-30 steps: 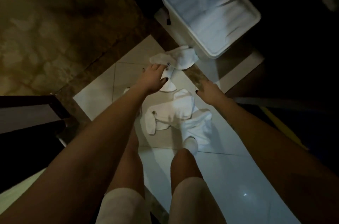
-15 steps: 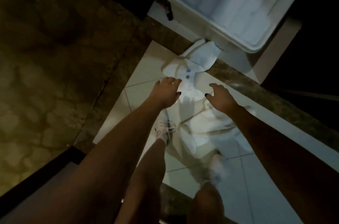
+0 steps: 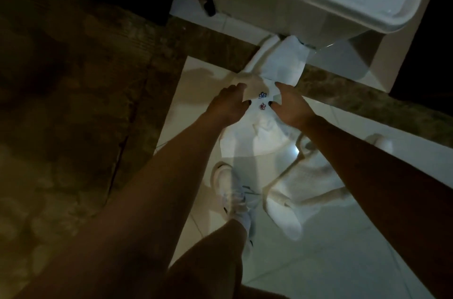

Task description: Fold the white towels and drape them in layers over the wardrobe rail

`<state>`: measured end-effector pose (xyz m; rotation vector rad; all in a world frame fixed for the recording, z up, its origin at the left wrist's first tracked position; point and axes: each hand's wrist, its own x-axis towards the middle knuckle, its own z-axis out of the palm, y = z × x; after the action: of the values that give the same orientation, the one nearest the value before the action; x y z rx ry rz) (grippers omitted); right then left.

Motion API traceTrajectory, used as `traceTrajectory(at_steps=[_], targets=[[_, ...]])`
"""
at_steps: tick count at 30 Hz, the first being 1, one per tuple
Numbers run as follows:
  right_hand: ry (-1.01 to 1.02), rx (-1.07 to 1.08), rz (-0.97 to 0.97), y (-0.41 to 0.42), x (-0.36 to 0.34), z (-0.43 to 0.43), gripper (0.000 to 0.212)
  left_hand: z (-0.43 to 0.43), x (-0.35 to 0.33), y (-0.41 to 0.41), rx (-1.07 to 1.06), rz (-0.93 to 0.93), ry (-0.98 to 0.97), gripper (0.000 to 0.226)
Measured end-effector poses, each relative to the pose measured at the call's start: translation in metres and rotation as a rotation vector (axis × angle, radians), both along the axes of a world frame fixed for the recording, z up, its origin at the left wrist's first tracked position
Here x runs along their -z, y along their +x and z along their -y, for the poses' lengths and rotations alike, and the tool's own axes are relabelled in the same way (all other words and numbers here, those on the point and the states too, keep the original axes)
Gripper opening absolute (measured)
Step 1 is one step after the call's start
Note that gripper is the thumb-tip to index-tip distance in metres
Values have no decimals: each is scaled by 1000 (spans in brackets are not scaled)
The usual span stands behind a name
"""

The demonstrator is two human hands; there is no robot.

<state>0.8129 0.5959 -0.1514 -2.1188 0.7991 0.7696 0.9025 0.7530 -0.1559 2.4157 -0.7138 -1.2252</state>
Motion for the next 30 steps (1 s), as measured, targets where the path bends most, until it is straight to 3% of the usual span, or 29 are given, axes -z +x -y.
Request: traceTrajectory(at_steps=[4, 9, 12, 14, 16, 19, 21, 30], targets=[[-37, 121, 147, -1, 67, -3, 51, 16, 76, -3, -177, -45, -71, 52], [-42, 143, 249, 4, 127, 6, 62, 23, 135, -12, -503, -131, -164, 47], [-37, 146, 201, 7, 134, 17, 31, 22, 134, -9, -661, -299, -256, 31], [-52, 182, 214, 5, 123, 19, 17, 22, 121, -6, -649, -432, -300, 21], [12, 278, 247, 0, 101, 18, 19, 25, 101, -6, -637, -491, -331, 13], [108, 362, 263, -5, 56, 15, 23, 32, 59, -6, -720, -510, -381, 23], [113, 375, 267, -8, 20, 17, 13, 34, 22, -6, -750, -532, -406, 23], [81, 267, 285, -19, -218, 19, 7, 33, -212, 9, -516, -592, -383, 9]])
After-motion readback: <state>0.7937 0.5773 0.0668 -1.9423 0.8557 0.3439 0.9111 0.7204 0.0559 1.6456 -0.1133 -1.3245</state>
